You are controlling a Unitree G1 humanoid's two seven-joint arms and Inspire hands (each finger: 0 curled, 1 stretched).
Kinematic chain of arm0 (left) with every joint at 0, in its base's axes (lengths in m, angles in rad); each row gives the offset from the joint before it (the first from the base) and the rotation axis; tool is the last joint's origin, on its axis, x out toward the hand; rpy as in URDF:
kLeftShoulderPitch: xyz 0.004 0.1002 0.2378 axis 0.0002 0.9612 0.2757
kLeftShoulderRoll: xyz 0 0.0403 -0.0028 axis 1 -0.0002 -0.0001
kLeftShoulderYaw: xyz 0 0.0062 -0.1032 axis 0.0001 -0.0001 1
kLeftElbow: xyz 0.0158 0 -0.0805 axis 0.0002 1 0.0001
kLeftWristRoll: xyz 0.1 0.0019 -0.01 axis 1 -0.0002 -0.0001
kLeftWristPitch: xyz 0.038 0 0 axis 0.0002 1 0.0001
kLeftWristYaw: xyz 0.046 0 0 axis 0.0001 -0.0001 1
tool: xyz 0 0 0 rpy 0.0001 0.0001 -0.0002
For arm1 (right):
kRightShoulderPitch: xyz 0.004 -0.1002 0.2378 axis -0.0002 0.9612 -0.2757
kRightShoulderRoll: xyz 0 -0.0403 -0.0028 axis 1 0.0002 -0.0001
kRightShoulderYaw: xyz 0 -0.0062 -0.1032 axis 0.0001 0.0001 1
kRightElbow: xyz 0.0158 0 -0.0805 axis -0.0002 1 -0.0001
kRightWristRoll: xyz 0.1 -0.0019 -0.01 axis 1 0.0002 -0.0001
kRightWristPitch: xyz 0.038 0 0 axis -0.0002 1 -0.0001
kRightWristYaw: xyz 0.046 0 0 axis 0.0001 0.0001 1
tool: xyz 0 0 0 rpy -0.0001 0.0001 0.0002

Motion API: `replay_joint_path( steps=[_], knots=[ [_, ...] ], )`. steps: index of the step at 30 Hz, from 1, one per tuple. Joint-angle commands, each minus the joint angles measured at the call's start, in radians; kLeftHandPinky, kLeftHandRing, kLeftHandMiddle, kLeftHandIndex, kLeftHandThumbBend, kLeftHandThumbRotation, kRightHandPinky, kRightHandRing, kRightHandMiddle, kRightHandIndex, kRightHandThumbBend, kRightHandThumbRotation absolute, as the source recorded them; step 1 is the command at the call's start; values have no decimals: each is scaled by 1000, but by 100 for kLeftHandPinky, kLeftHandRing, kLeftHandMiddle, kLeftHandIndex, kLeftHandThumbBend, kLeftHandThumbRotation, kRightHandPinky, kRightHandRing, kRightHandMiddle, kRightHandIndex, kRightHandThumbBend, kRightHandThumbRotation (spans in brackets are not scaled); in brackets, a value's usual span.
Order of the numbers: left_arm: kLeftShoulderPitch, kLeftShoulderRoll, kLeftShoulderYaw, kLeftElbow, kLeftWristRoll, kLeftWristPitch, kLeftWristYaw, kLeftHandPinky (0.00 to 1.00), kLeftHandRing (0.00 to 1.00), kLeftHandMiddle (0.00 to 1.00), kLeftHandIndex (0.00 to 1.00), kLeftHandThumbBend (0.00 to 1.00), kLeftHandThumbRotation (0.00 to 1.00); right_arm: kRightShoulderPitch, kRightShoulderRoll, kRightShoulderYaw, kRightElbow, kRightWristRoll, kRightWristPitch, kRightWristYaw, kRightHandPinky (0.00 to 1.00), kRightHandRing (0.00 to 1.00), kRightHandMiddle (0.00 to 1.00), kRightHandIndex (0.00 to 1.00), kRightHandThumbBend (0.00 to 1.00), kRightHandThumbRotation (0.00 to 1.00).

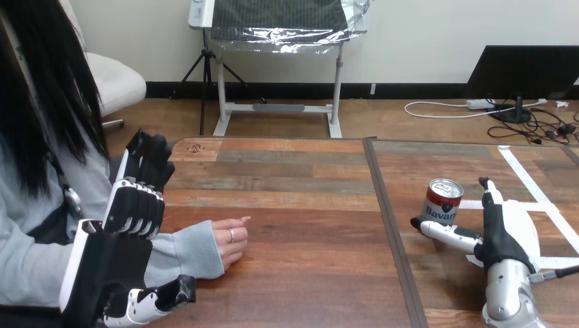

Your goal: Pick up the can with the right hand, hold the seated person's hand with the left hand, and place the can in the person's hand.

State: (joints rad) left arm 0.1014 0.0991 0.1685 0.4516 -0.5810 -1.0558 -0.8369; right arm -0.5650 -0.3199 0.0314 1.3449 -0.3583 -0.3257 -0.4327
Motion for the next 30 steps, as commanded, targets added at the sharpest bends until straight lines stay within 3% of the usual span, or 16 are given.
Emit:
replay_joint_path(
  steps=[1,14,22,30],
  knots=[
    [-30,-4,-9,-40,-3,-7,-4,100,100,100,100,100,50,-107,-32,5,-1,-5,-3,6,95,99,99,98,100,41],
    [-5,-9,-15,-67,16,16,20,100,100,100,100,100,49,-124,-28,-13,1,17,0,45,94,99,99,99,100,40],
    [-30,-7,-12,-30,-21,-27,-31,100,100,100,100,100,50,-133,-23,-22,2,24,4,58,94,100,100,99,100,39],
    [-14,-8,-8,-47,-12,-2,-17,100,100,100,100,100,50,-140,-18,-35,3,39,13,83,94,100,100,100,100,38]
  ],
)
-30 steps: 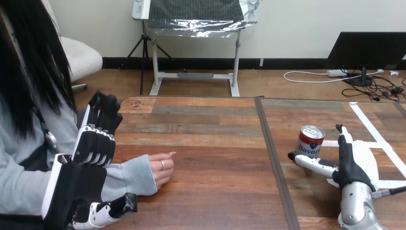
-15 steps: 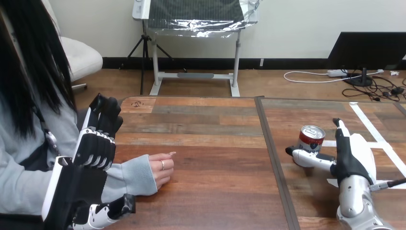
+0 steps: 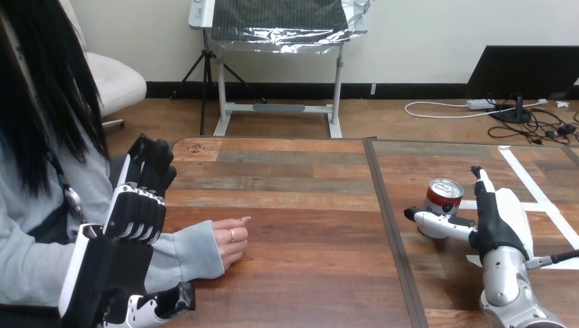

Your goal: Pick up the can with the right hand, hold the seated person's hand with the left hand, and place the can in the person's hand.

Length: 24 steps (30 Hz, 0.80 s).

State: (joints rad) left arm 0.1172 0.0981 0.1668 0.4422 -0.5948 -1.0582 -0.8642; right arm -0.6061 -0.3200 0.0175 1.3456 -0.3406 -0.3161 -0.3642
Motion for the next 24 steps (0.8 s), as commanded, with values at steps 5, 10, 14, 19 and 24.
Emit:
replay_joint_path(
  steps=[5,10,14,19,24],
  knots=[
    [-21,-9,-5,-46,10,-8,20,100,100,100,100,100,49,-102,-15,-19,3,23,7,14,94,100,100,100,100,38],
    [-24,-9,-10,-40,-21,-4,-3,99,100,100,100,100,49,-105,-13,-19,3,23,12,21,93,99,99,100,100,38],
    [-13,-1,-10,-51,-7,-3,2,99,100,100,100,100,49,-109,-8,-23,2,26,13,18,92,99,99,99,100,38],
    [-25,-3,-5,-36,-17,-21,-13,99,100,100,100,100,49,-113,-4,-24,2,27,20,20,89,97,97,98,100,38],
    [-19,-1,-6,-46,-17,-13,-15,98,100,100,100,100,48,-114,3,-47,4,51,18,40,84,93,96,97,100,36]
  ],
)
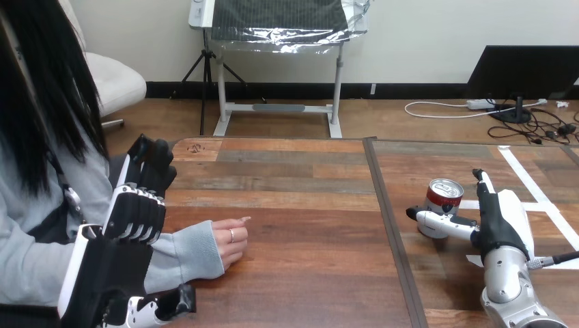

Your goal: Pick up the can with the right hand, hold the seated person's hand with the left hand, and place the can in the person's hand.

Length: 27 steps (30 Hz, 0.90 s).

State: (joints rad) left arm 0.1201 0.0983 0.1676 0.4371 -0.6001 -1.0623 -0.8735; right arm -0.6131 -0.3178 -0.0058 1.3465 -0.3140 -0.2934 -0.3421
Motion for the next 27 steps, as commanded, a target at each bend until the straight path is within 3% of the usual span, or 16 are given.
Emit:
replay_joint_path(
  steps=[1,5,9,14,17,18,20,26,27],
  knots=[
    [-22,-1,-7,-41,-13,-8,-6,98,100,100,100,100,48,-107,2,-29,3,31,-5,23,83,92,95,97,100,36],
    [-20,-3,-7,-42,-20,-14,-15,98,100,100,99,100,48,-107,5,-20,2,20,-4,5,77,88,93,97,100,36],
    [-16,-2,-5,-45,-21,-13,-16,97,100,100,99,100,47,-108,10,-29,3,31,0,5,55,68,74,95,100,33],
    [-19,12,-8,-35,-9,-41,-36,99,100,100,100,100,50,-106,14,-32,3,39,-7,1,47,60,67,93,100,32],
    [-25,8,-2,-22,-7,-70,-40,99,100,100,100,100,52,-108,17,-34,4,40,1,-5,39,50,56,92,100,32],
    [-25,9,-1,-22,-3,-75,-38,100,100,100,100,100,55,-108,18,-36,5,43,4,-3,30,38,45,90,100,31],
    [-22,9,-4,-24,-8,-75,-41,100,100,100,100,100,57,-107,19,-42,5,50,1,1,24,30,38,90,100,30],
    [-17,8,-10,-20,-27,-68,-51,100,100,100,100,100,56,-106,26,-64,5,72,-2,15,34,47,55,88,100,26],
    [-14,8,-11,-23,-28,-63,-52,100,100,100,100,100,56,-106,27,-66,5,73,-2,15,43,56,63,87,100,25]
  ],
)
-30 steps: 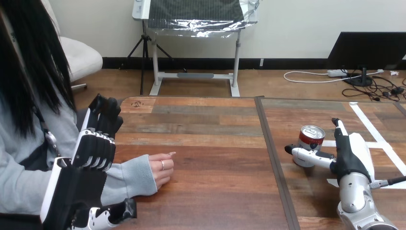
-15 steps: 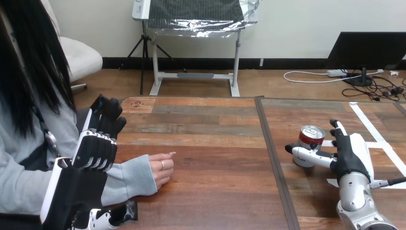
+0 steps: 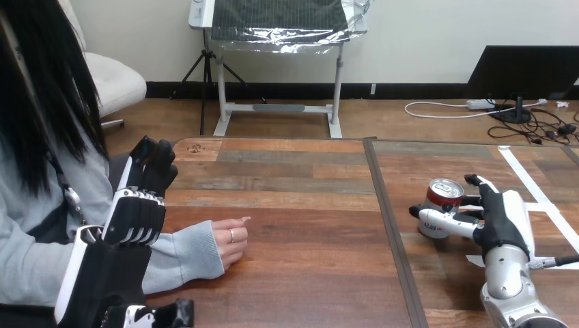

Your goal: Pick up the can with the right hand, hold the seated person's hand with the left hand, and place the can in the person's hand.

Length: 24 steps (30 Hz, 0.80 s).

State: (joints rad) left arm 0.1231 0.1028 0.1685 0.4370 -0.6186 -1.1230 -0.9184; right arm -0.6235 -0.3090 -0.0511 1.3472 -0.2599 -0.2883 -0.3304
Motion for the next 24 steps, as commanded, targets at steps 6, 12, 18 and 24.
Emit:
replay_joint_path(
  steps=[6,12,18,24],
  knots=[
    [-15,1,-11,-19,-6,-12,-8,100,100,100,100,100,56,-95,26,-38,4,41,-16,0,50,62,70,83,100,20],
    [-23,6,-9,-6,-10,-25,-23,100,100,100,100,100,57,-96,32,-63,2,70,-25,24,56,65,71,80,100,13],
    [-25,4,-12,-4,-26,-17,-42,100,100,100,100,100,56,-97,32,-53,3,59,-19,10,60,67,72,77,97,9],
    [-25,5,-14,-7,-37,-4,-60,100,100,100,100,100,55,-100,34,-53,4,58,-13,7,61,67,71,75,96,7]
  ],
)
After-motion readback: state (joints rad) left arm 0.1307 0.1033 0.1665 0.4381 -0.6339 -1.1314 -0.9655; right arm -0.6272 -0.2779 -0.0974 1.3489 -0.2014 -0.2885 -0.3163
